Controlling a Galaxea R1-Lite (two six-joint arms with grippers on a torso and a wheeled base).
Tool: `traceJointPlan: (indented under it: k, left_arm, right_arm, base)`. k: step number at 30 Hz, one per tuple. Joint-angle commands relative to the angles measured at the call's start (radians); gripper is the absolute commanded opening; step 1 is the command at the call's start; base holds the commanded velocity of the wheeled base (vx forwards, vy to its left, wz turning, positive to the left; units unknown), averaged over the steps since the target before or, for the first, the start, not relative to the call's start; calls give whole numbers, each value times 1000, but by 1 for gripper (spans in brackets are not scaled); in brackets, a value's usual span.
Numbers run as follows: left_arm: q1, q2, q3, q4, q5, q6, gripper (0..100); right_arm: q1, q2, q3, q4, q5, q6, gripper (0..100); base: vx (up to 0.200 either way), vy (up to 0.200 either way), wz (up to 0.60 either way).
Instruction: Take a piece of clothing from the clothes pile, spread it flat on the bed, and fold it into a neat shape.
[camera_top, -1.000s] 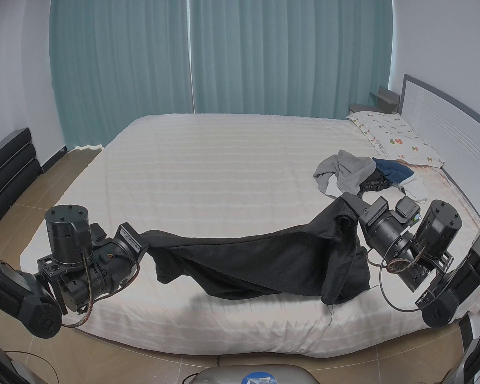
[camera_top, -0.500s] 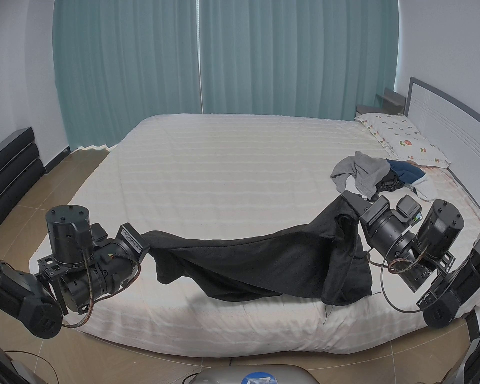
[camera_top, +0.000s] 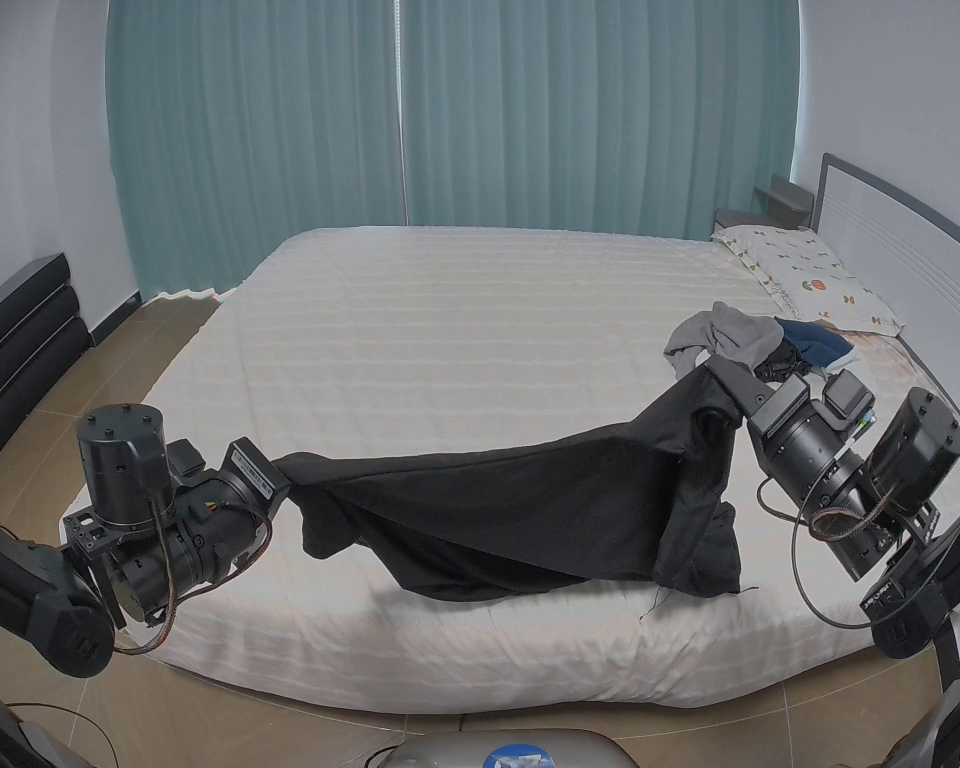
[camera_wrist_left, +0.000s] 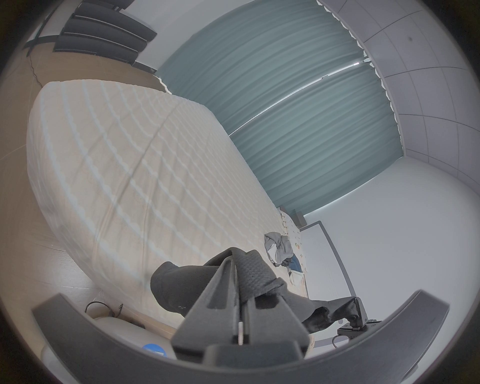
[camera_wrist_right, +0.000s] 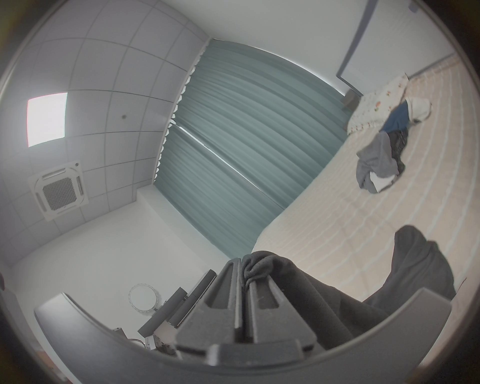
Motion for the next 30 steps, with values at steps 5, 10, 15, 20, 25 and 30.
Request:
traceJointPlan:
  k: [5, 10, 15, 20, 25, 30]
  left_arm:
    - [-4, -154, 1, 13, -6, 21, 0]
    - [-1, -203, -39, 68, -6, 78, 0]
    - [24, -226, -163, 174, -5, 104, 0]
    - [73, -217, -309, 321, -6, 113, 0]
    - [121, -191, -448, 467, -8, 113, 0]
    - [136, -111, -510, 528, -57, 109, 0]
  right_arm:
    - [16, -270, -4, 11, 2, -92, 0]
    - [16, -393, -84, 200, 2, -153, 0]
    - [-4, -425, -299, 406, 2, -159, 0]
    - [-16, -414, -550, 614, 0, -161, 0]
    - [-46, -341, -782, 832, 0, -159, 0]
    - [-115, -184, -839, 886, 0, -156, 0]
  base:
    - [-200, 0, 0]
    - [0, 0, 0]
    - [0, 0, 0]
    - [0, 0, 0]
    - [0, 0, 0]
    - [0, 0, 0]
